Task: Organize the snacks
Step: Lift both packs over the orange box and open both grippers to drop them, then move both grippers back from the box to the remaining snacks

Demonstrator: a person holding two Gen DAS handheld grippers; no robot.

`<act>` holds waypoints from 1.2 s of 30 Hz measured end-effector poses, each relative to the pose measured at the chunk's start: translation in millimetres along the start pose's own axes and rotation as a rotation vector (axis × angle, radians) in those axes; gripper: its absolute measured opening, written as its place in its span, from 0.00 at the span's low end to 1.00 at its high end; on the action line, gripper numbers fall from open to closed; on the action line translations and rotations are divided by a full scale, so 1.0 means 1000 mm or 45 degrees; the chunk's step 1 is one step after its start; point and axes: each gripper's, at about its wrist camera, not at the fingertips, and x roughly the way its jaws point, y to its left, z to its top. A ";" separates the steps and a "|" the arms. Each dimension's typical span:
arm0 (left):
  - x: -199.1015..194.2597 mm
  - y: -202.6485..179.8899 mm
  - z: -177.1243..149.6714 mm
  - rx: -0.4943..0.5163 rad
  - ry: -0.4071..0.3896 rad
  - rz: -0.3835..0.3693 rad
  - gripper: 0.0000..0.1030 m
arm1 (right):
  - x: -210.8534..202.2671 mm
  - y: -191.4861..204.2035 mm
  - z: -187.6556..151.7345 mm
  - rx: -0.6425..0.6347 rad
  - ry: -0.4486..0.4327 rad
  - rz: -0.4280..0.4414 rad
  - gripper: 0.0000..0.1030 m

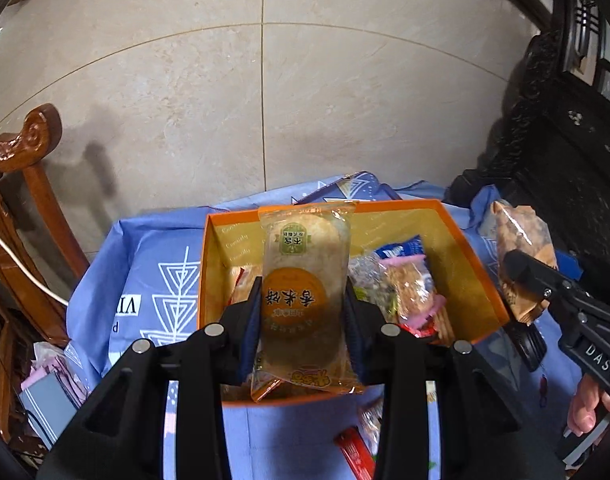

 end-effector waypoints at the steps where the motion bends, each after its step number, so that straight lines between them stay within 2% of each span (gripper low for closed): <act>1: 0.004 0.000 0.002 0.002 0.005 0.006 0.34 | 0.003 0.001 0.001 -0.001 0.002 0.002 0.35; 2: 0.010 0.000 0.004 0.003 0.013 0.018 0.35 | 0.008 0.002 0.003 -0.003 0.006 0.004 0.36; 3: 0.013 0.001 0.006 -0.002 0.017 0.034 0.46 | 0.012 0.001 0.005 -0.003 0.011 0.004 0.41; 4: 0.017 0.002 0.007 -0.016 0.025 0.060 0.61 | 0.017 0.002 0.006 -0.001 0.019 0.003 0.66; 5: 0.019 0.003 0.007 -0.033 0.030 0.093 0.93 | 0.017 0.002 0.007 0.006 0.016 -0.010 0.78; 6: 0.017 0.006 0.007 -0.057 0.014 0.140 0.96 | 0.015 0.002 0.007 0.018 0.001 -0.025 0.86; 8: 0.011 0.009 0.006 -0.072 -0.026 0.145 0.96 | 0.009 0.002 0.005 0.043 -0.015 0.001 0.86; 15: -0.005 0.005 -0.003 -0.076 -0.017 0.123 0.96 | -0.007 0.011 -0.008 0.053 -0.005 0.019 0.86; 23: -0.037 -0.004 -0.025 -0.070 -0.038 0.101 0.96 | -0.049 0.017 -0.035 0.062 -0.029 0.019 0.86; 26: -0.051 -0.003 -0.048 -0.082 -0.043 0.095 0.96 | -0.065 0.016 -0.063 0.036 -0.011 0.000 0.86; 29: -0.056 0.001 -0.081 -0.118 -0.006 0.070 0.96 | -0.068 0.012 -0.095 0.042 0.073 0.003 0.86; 36: -0.047 0.006 -0.171 -0.162 0.164 0.059 0.96 | -0.055 0.015 -0.162 0.059 0.250 0.047 0.86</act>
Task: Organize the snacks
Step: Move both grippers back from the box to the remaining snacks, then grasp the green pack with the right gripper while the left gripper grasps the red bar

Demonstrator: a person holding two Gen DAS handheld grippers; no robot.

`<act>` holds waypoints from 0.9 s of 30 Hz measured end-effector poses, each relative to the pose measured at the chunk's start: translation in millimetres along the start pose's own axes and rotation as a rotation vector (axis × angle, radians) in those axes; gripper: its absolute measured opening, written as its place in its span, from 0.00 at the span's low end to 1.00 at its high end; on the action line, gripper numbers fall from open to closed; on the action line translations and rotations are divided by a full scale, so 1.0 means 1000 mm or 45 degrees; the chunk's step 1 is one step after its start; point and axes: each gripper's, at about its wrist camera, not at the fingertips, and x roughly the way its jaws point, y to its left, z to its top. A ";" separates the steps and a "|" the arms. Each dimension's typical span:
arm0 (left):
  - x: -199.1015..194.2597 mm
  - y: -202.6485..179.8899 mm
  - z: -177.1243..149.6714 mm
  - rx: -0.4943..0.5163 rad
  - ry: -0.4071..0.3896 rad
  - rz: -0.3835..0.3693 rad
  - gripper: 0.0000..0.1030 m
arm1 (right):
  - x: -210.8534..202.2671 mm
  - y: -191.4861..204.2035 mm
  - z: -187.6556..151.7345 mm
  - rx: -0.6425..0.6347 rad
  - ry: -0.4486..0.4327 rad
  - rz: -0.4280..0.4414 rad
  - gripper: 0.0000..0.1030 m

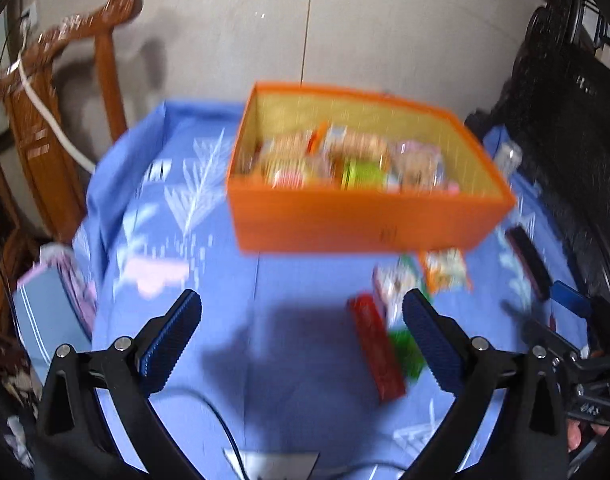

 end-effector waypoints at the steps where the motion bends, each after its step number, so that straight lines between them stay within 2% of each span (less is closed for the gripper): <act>1: 0.001 0.003 -0.009 -0.007 0.020 0.002 0.96 | 0.007 0.004 -0.007 -0.004 0.022 0.016 0.86; 7: -0.001 0.020 -0.037 -0.048 0.063 0.022 0.96 | 0.044 0.028 -0.013 -0.045 0.103 0.057 0.78; 16: -0.004 0.034 -0.038 -0.082 0.060 0.041 0.96 | 0.089 0.037 -0.018 -0.068 0.222 0.015 0.75; 19: -0.002 0.034 -0.039 -0.080 0.074 0.044 0.96 | 0.099 0.034 -0.017 -0.044 0.247 0.003 0.70; 27: 0.001 0.036 -0.040 -0.082 0.090 0.050 0.96 | 0.112 0.033 -0.018 -0.029 0.302 0.020 0.70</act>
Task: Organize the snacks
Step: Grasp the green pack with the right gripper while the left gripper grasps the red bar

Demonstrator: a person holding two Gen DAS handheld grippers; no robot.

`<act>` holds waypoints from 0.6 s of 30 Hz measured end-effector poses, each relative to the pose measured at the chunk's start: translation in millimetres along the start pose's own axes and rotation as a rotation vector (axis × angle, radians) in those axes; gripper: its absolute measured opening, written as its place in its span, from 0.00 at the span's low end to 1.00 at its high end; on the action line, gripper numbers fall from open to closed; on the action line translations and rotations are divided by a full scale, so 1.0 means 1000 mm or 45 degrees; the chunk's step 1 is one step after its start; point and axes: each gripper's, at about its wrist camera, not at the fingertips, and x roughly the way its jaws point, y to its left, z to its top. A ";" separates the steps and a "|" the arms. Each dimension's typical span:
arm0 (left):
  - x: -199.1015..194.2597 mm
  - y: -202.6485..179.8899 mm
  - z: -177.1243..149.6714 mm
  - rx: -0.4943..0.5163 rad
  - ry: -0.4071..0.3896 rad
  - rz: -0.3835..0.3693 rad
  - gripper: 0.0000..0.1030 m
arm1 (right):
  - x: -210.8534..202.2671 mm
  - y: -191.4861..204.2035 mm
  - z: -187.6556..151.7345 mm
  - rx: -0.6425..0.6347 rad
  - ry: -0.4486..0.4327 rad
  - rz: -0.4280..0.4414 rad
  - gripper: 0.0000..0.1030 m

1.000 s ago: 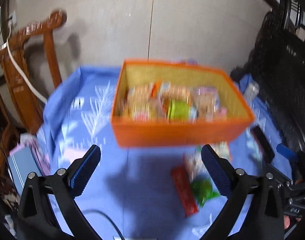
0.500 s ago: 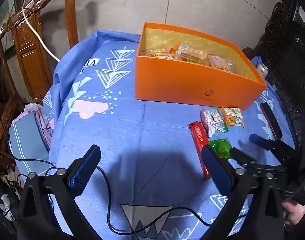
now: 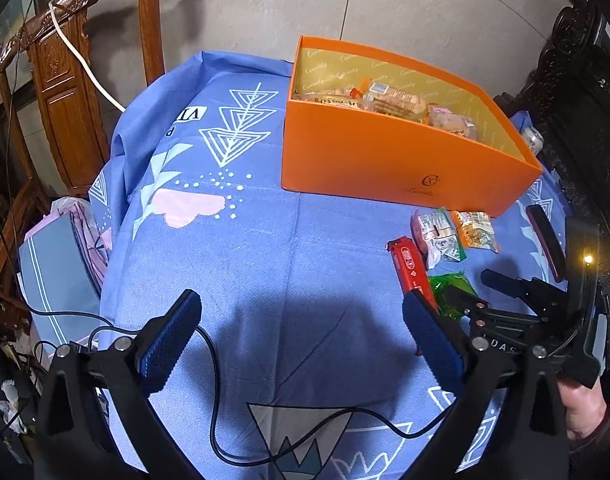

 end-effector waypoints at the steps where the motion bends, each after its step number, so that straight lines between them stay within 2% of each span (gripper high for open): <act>1: 0.001 0.000 0.000 -0.001 0.003 -0.001 0.96 | 0.003 0.001 0.000 -0.007 0.009 -0.006 0.70; 3: 0.002 -0.001 0.001 0.000 0.010 -0.003 0.96 | 0.011 0.001 0.000 -0.011 0.034 -0.032 0.66; 4: 0.003 -0.001 0.000 0.003 0.012 -0.002 0.96 | 0.015 0.000 0.000 -0.011 0.050 -0.035 0.53; 6: 0.005 -0.003 0.001 0.009 0.017 -0.003 0.96 | 0.015 0.001 -0.002 -0.047 0.039 -0.076 0.41; 7: 0.006 -0.005 0.002 0.009 0.018 -0.007 0.96 | 0.011 0.000 -0.004 -0.054 0.035 -0.078 0.38; 13: 0.021 -0.029 0.005 0.063 0.055 -0.037 0.96 | -0.028 -0.017 -0.016 0.016 -0.068 -0.103 0.38; 18: 0.050 -0.066 0.002 0.118 0.136 -0.076 0.96 | -0.044 -0.031 -0.027 0.086 -0.093 -0.099 0.39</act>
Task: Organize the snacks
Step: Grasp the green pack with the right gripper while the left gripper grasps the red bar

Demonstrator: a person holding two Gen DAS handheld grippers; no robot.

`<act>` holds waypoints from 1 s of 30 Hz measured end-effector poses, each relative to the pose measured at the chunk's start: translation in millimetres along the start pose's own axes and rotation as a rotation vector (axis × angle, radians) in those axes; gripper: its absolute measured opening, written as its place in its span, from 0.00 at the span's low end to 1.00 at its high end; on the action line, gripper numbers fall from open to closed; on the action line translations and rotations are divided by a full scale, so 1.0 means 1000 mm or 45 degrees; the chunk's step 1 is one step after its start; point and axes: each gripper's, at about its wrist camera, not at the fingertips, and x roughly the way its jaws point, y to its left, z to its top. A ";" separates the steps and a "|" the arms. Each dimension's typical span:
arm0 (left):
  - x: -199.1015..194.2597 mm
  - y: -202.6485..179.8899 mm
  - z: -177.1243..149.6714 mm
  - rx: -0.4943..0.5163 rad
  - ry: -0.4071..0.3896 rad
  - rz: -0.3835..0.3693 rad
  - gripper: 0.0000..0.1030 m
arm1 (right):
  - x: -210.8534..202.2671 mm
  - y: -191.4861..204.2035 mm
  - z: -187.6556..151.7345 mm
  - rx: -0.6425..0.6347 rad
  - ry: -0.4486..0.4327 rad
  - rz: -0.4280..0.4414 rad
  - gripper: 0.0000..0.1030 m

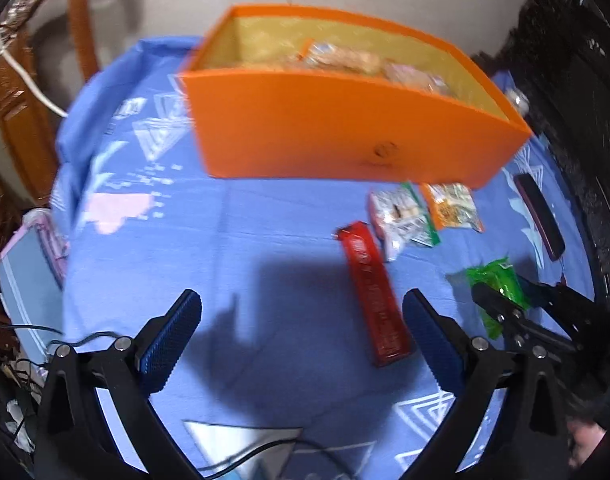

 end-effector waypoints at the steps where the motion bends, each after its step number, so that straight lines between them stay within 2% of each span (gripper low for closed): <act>1: 0.007 -0.007 0.000 0.003 0.020 -0.007 0.96 | -0.003 -0.003 -0.002 0.019 -0.003 0.003 0.39; 11: 0.058 -0.043 0.006 0.011 0.130 0.037 0.92 | -0.007 -0.022 -0.009 0.124 -0.008 0.002 0.40; 14: 0.069 -0.045 0.006 0.009 0.184 0.041 0.74 | -0.007 -0.026 -0.009 0.141 -0.012 0.006 0.40; 15: 0.075 -0.045 0.004 0.005 0.207 0.043 0.71 | -0.007 -0.027 -0.009 0.147 -0.011 0.008 0.40; 19: 0.076 -0.054 0.002 0.059 0.178 0.087 0.68 | -0.007 -0.030 -0.008 0.165 -0.019 0.015 0.40; 20: 0.075 -0.055 0.001 0.071 0.163 0.101 0.58 | -0.007 -0.031 -0.008 0.168 -0.019 0.015 0.40; 21: 0.073 -0.056 0.000 0.087 0.137 0.099 0.41 | -0.007 -0.032 -0.008 0.172 -0.019 0.015 0.40; 23: 0.069 -0.057 -0.002 0.122 0.122 0.091 0.23 | -0.007 -0.033 -0.008 0.182 -0.021 0.014 0.40; 30: 0.053 -0.038 -0.004 0.068 0.096 0.051 0.23 | -0.013 -0.029 -0.004 0.170 -0.047 0.020 0.40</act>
